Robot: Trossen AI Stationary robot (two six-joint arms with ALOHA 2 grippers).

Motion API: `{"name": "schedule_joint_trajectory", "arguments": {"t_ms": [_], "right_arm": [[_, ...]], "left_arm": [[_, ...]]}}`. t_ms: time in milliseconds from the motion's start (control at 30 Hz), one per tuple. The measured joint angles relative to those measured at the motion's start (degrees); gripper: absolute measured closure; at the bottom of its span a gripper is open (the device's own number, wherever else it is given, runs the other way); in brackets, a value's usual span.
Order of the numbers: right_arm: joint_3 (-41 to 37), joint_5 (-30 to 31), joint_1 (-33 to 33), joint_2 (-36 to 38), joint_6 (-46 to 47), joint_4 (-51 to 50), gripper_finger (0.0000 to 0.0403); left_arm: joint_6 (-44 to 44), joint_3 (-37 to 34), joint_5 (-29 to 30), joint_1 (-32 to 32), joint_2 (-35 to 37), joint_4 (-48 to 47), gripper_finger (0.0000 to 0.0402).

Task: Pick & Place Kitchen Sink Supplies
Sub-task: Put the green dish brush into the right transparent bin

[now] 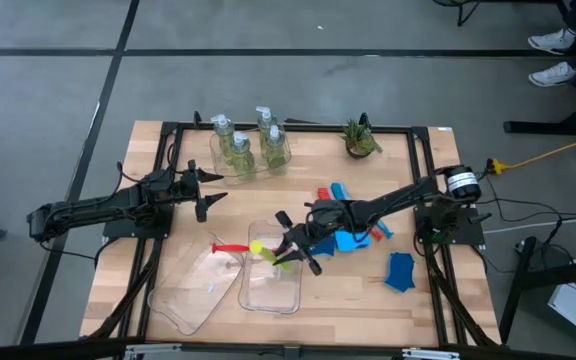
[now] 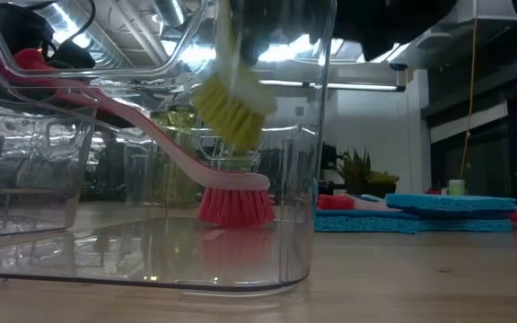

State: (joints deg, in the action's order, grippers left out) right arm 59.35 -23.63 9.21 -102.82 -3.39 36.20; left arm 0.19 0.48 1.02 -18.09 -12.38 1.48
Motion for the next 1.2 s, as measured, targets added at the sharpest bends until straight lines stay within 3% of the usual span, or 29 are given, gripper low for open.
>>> {"name": "schedule_joint_trajectory", "arguments": {"t_ms": [167, 333, 600, 867, 1200], "right_arm": [[0.0, -0.4, -1.1, -2.8, 1.3, 0.0, 0.0356], [0.0, -4.6, -1.2, -4.6, 1.5, -0.2, 0.0353], [0.0, -4.5, -1.8, -4.7, 1.4, -0.9, 0.0349], [0.0, 3.2, -1.8, -4.7, -0.3, -4.0, 0.0328], [0.0, 3.1, -1.8, -4.7, -0.8, -6.0, 0.029]], "left_arm": [[0.0, 0.0, 0.0, 0.0, 0.0, 0.0, 0.0142], [0.0, 0.0, 0.0, 0.0, 0.0, 0.0, 0.0142], [0.0, 0.0, 0.0, 0.0, 0.0, 0.0, 0.0142], [0.0, 0.0, 0.0, 0.0, 0.0, 0.0, 0.0141], [0.0, 0.0, 0.0, 0.0, 0.0, 0.0, 0.0142]]}}
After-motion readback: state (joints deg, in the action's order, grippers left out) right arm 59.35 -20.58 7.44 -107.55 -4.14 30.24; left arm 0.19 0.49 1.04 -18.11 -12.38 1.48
